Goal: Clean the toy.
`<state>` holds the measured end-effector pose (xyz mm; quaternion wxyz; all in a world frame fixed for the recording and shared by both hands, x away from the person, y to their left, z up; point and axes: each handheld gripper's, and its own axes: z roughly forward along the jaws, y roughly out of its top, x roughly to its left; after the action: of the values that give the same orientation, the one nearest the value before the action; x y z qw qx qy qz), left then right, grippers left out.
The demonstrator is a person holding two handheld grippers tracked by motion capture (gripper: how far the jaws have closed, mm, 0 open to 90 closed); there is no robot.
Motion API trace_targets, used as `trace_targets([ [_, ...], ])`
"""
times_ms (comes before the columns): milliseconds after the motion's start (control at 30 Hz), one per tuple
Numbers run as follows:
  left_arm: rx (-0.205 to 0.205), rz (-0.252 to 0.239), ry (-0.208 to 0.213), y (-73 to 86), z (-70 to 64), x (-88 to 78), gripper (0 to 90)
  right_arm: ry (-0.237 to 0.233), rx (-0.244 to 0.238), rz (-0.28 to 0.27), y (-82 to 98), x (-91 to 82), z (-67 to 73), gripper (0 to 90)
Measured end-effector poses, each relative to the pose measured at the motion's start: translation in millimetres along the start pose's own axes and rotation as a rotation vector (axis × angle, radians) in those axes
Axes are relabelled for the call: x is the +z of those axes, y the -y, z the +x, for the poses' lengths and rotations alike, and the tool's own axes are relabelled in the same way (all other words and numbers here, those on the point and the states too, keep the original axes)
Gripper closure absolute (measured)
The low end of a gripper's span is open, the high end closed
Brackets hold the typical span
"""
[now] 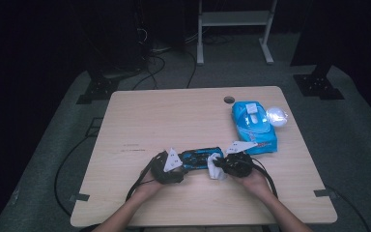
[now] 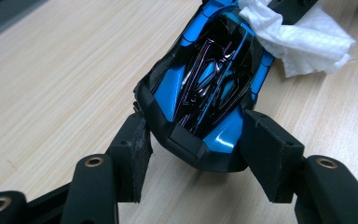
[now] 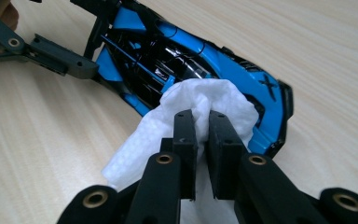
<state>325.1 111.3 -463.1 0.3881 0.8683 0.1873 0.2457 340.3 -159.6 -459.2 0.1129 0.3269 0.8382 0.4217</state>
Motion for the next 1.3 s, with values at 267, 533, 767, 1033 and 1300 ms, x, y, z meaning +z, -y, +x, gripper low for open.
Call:
trace_targets([
  [267,0.045,-0.027,-0.024,2.9,-9.3,-7.0,49.1,-0.003,-0.025,0.020,3.1,-2.5,6.6,82.1],
  [533,0.062,-0.046,-0.005,5.2,-18.0,-14.4,49.8,-0.008,-0.035,0.035,6.3,-4.8,13.1,82.1],
  [767,0.071,-0.055,0.042,5.7,-26.0,-19.2,49.7,-0.016,-0.039,0.055,8.6,-7.5,18.7,82.1],
  [1033,0.056,-0.064,0.055,4.4,-27.0,-21.4,47.7,-0.024,-0.037,0.056,12.5,-10.0,21.2,82.1],
  [1300,-0.021,-0.090,0.079,1.4,-14.1,-23.7,38.3,-0.039,-0.030,0.038,11.6,-20.1,22.7,82.1],
])
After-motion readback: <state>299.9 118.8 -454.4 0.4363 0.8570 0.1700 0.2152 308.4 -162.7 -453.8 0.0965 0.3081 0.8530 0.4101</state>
